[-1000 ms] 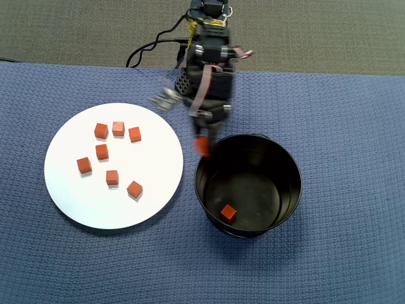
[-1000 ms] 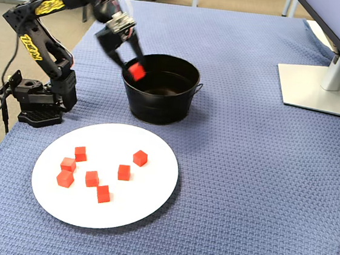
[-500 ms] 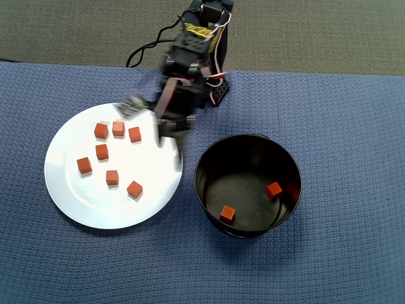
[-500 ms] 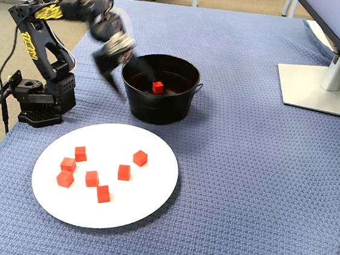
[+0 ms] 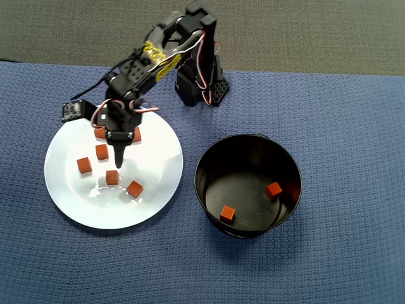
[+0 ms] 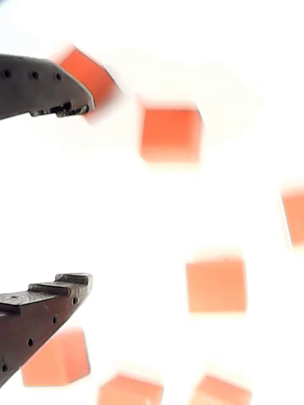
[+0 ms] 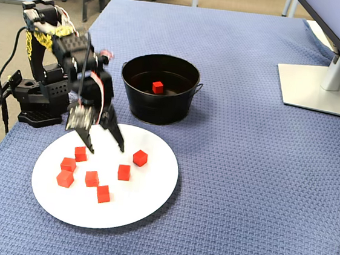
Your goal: Pick up the red cubes from the white plate and place them in the black recipient
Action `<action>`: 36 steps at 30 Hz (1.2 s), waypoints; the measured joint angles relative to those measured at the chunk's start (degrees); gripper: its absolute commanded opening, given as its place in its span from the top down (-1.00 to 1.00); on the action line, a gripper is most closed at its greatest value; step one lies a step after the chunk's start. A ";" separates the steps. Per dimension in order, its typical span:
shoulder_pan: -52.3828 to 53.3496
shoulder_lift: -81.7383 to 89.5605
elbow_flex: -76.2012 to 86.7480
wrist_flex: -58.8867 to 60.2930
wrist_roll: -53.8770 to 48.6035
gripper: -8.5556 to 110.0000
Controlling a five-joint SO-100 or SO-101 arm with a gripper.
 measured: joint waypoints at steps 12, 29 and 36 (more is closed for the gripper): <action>5.45 -7.65 -3.69 0.00 -13.54 0.47; 8.79 -15.47 -9.93 -3.60 -17.84 0.70; 8.79 -15.56 -9.93 -4.75 -17.40 0.86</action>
